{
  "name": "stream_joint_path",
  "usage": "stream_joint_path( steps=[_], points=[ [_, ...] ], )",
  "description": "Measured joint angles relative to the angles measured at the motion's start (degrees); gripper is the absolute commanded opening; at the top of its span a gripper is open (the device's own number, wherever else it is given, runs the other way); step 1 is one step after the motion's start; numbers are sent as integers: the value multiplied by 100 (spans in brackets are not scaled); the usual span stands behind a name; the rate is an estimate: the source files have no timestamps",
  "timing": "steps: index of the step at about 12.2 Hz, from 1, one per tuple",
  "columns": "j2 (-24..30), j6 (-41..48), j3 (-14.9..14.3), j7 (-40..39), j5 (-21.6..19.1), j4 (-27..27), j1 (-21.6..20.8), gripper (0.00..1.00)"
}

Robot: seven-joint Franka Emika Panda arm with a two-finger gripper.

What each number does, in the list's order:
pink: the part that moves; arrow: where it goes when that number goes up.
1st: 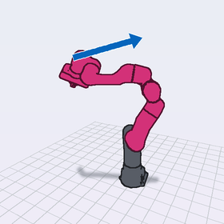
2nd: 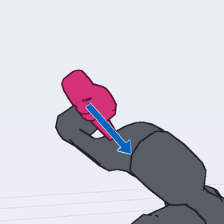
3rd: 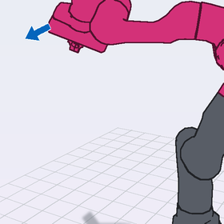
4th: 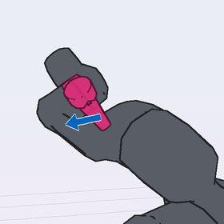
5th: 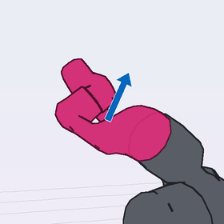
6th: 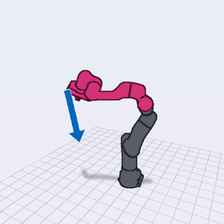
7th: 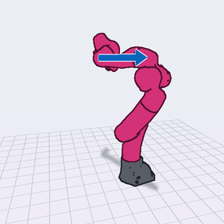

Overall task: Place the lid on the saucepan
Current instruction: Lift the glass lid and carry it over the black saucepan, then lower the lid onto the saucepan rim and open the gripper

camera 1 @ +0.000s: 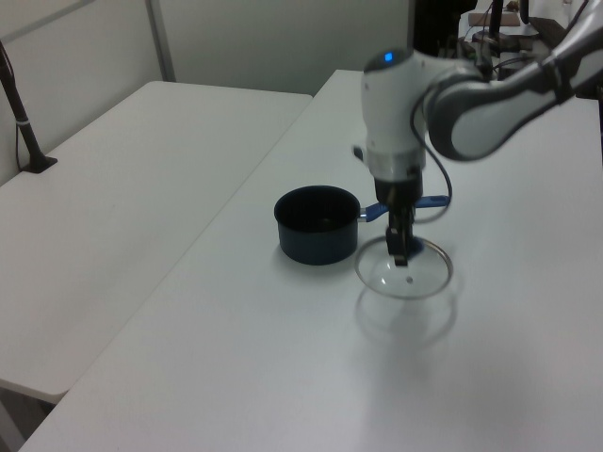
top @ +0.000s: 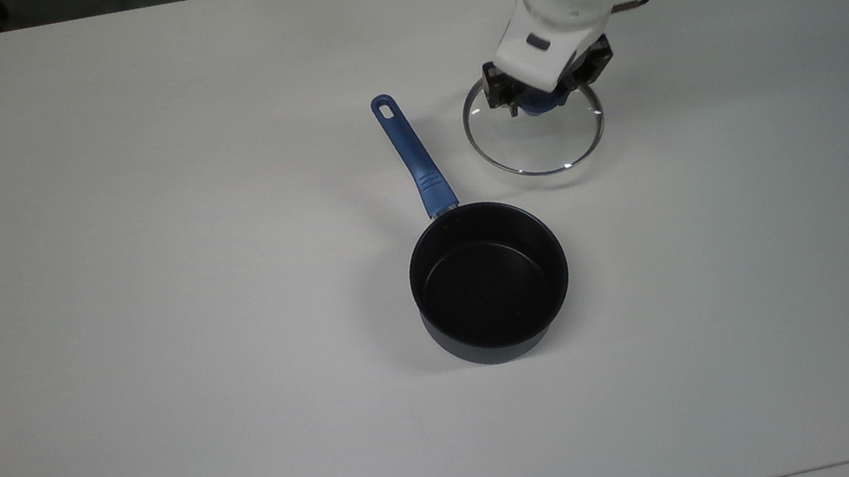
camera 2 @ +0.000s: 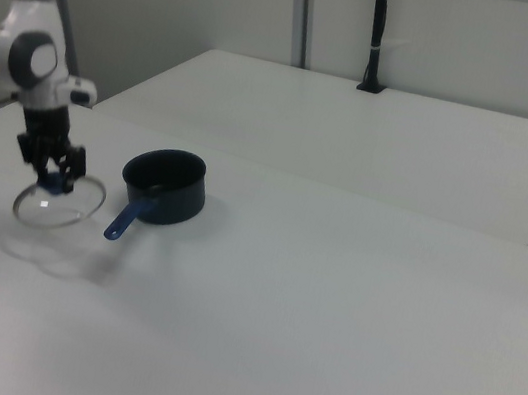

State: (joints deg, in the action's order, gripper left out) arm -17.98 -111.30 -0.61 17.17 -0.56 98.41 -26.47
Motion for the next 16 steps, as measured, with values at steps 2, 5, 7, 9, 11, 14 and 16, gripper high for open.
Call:
stream_joint_path(
  steps=[2, 5, 7, 9, 11, 14, 16],
  points=[
    [59, 382, -8, 3, -209, -611, 200, 46],
    [52, 466, -16, 13, -444, -937, 564, 46],
    [-103, 465, -27, 109, -462, -1160, 854, 46],
    [-410, 460, -32, 200, -470, -1573, 1158, 46],
    [-642, 153, -33, 291, -476, -1838, 1345, 46],
    [-883, -458, -32, 573, -476, -1891, 1377, 46],
    [-1052, -771, -32, 693, -476, -1898, 1375, 46]
  ],
)
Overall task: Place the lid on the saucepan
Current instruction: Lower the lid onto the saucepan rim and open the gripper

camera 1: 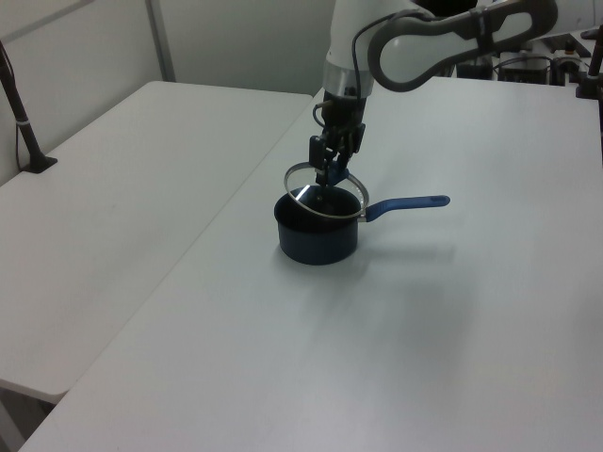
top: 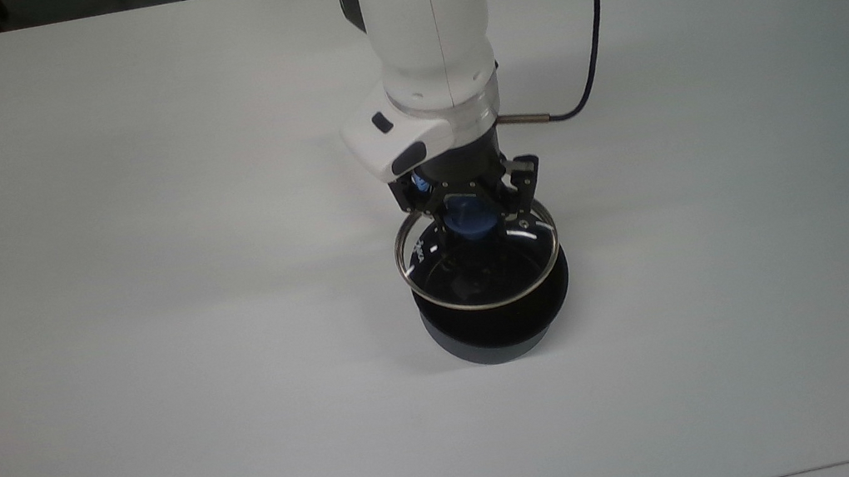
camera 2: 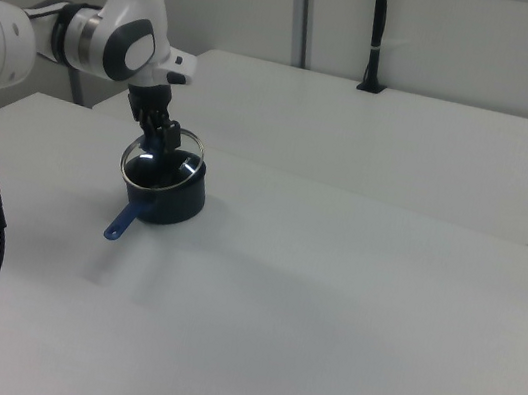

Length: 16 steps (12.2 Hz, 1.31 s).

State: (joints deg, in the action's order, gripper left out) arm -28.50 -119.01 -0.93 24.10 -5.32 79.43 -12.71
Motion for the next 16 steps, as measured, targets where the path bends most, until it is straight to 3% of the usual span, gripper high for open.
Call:
stream_joint_path(
  steps=[10, 12, 13, 16],
  points=[
    [-515, -13, 62, 114, 0, -428, -34, 50],
    [-525, 41, 78, 107, 1, -428, -99, 72],
    [-527, 46, 79, 106, 1, -428, -124, 98],
    [-541, 189, 78, 103, 4, -416, -133, 100]
  ],
)
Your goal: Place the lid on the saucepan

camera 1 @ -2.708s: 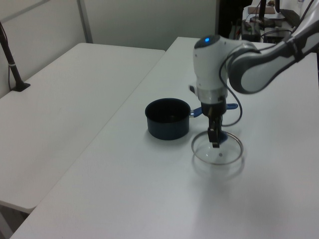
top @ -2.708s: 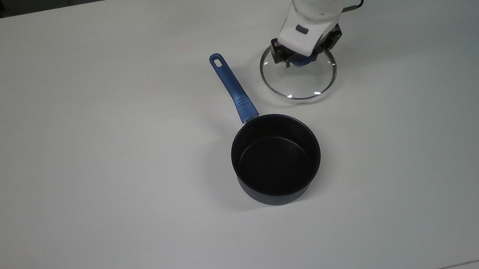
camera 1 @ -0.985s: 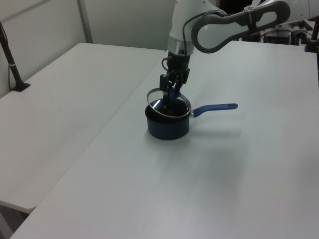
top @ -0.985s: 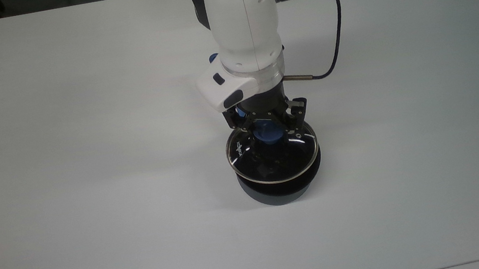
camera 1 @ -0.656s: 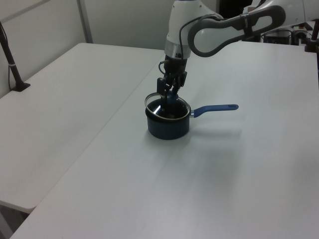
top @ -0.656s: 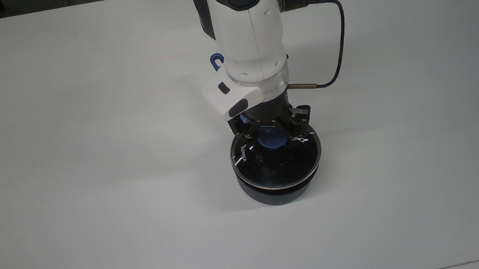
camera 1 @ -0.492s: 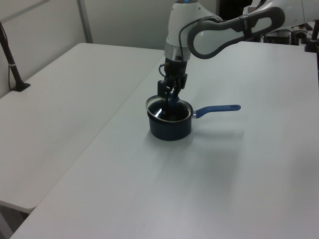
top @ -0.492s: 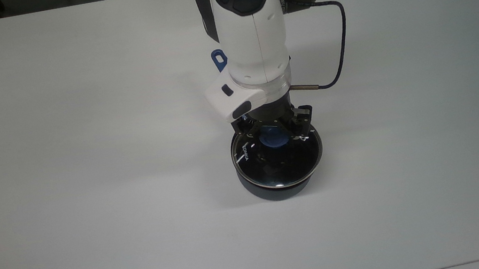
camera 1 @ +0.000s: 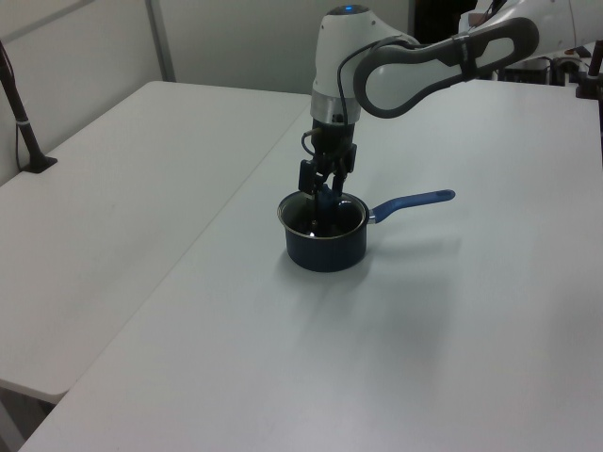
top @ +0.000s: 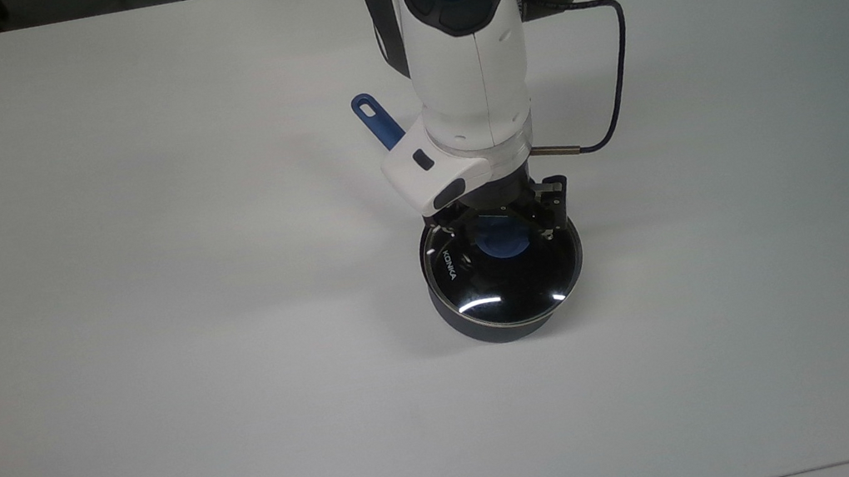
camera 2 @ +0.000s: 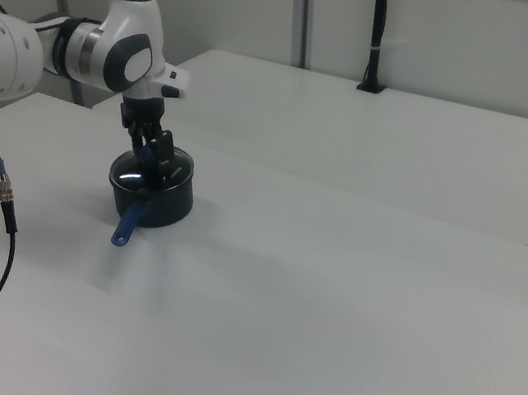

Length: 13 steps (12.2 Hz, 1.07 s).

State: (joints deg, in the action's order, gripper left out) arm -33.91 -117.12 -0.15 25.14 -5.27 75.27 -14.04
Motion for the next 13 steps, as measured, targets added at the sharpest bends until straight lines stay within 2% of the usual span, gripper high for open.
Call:
stream_joint_path(
  steps=[4, 6, 8, 11, 13],
  points=[
    [-15, 90, 0, -4, 18, 16, -2, 100],
    [76, 285, 0, -7, 250, -42, -17, 100],
    [392, 742, 3, -57, 476, -94, -57, 100],
    [949, 1758, -3, -663, 522, -69, -50, 100],
    [1430, 2205, -36, -952, 688, 165, -14, 100]
  ],
)
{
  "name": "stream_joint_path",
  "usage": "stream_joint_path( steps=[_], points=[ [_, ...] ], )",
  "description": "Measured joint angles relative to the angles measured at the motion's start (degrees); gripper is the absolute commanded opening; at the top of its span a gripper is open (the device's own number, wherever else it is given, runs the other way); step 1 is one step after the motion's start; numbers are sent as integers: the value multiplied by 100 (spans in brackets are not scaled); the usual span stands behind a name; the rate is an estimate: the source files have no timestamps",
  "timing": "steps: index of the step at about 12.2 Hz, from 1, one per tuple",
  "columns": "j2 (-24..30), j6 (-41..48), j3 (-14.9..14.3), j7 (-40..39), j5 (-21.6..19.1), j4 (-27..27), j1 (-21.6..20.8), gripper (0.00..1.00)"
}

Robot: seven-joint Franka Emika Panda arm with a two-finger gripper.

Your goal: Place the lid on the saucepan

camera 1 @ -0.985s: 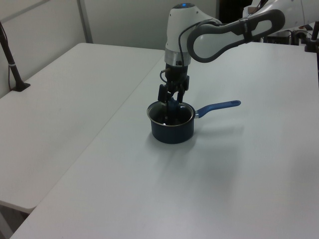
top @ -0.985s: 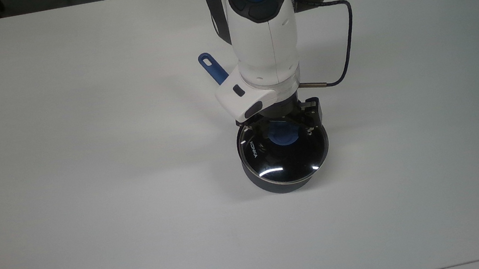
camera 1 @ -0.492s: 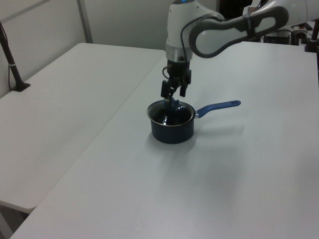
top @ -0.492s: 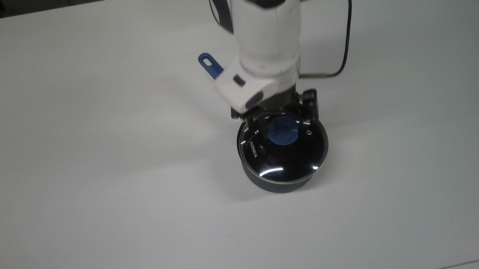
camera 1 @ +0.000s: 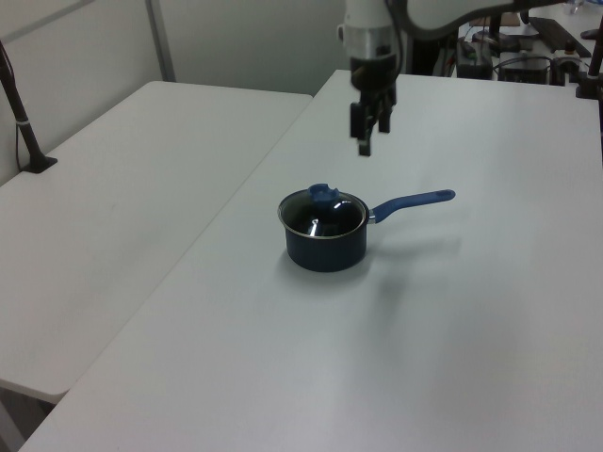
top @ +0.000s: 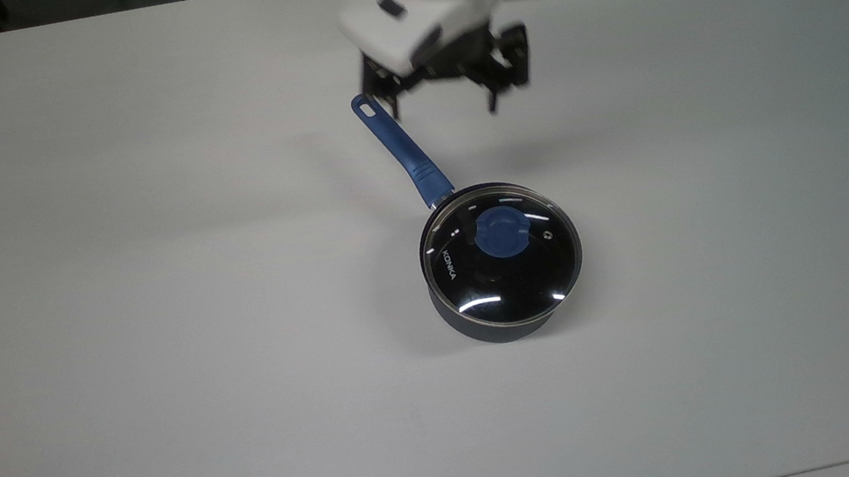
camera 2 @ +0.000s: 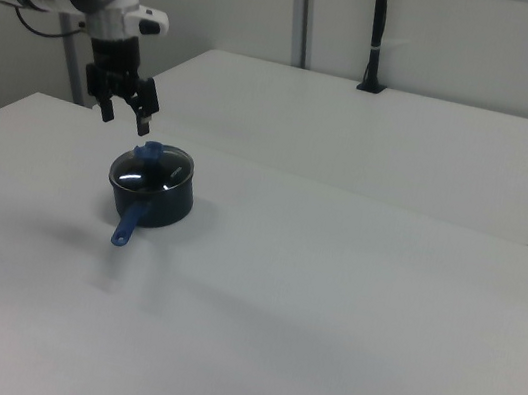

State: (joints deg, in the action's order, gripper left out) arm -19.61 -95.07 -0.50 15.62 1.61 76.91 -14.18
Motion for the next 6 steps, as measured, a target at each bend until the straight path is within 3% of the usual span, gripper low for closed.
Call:
stream_joint_path(
  steps=[4, 6],
  points=[
    [1215, 435, -40, -426, 119, 744, 526, 100],
    [1513, 447, -43, -457, 119, 950, 740, 100]
  ],
)
